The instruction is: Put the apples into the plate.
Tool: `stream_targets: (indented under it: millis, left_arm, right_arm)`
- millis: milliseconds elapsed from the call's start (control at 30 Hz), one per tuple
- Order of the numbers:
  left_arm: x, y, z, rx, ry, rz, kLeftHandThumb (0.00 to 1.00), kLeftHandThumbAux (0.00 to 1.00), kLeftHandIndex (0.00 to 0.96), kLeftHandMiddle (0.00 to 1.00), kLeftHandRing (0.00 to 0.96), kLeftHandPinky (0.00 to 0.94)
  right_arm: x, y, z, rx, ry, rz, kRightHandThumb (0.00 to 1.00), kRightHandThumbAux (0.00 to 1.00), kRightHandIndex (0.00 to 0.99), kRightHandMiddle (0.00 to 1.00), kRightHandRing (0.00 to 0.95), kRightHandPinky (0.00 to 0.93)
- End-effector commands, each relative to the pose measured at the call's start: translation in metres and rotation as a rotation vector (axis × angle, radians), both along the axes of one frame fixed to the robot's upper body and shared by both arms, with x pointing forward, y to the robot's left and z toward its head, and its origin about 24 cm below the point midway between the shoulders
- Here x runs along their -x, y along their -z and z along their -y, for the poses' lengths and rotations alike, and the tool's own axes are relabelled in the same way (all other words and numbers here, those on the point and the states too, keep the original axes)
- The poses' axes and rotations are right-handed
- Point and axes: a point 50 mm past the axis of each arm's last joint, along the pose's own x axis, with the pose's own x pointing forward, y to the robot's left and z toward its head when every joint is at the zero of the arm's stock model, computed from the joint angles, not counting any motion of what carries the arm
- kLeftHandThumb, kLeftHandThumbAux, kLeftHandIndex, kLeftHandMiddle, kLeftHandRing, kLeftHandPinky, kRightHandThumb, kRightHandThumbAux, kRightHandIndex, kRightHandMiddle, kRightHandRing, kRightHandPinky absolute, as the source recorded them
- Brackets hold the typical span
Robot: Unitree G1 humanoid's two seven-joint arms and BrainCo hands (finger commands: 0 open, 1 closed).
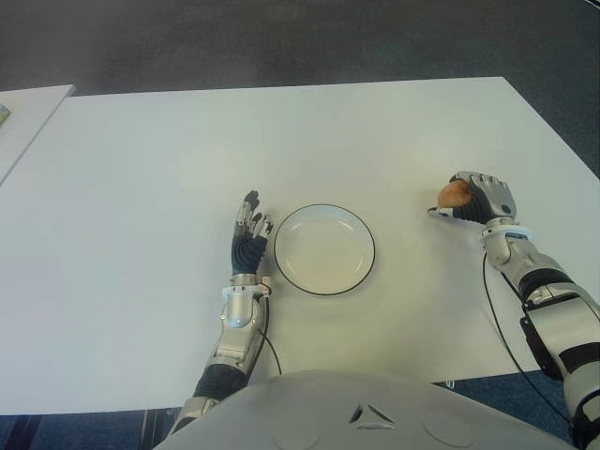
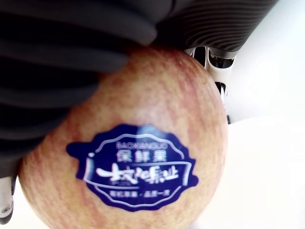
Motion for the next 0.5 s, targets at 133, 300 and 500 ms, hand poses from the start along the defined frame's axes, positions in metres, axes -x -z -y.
stream_targets:
  millis: [133, 300, 500]
  left_arm:
    - [0.032, 0.04, 0.014, 0.069, -0.032, -0.231, 0.018, 0.593, 0.043, 0.073, 0.051, 0.023]
    - [0.032, 0.04, 0.014, 0.076, -0.03, -0.229, 0.022, 0.587, 0.045, 0.074, 0.052, 0.029]
    - [0.032, 0.04, 0.013, 0.089, -0.034, -0.232, 0.023, 0.593, 0.045, 0.075, 0.055, 0.031]
  right_arm:
    - [-0.017, -0.028, -0.015, -0.029, -0.092, 0.138, 0.531, 0.708, 0.772, 0.871, 0.853, 0.846]
    - [-0.019, -0.038, -0.018, -0.054, -0.121, 0.181, 0.536, 0.708, 0.772, 0.872, 0.859, 0.849]
    - [-0.021, -0.045, -0.024, -0.082, -0.158, 0.215, 0.543, 0.705, 0.773, 0.87, 0.859, 0.847]
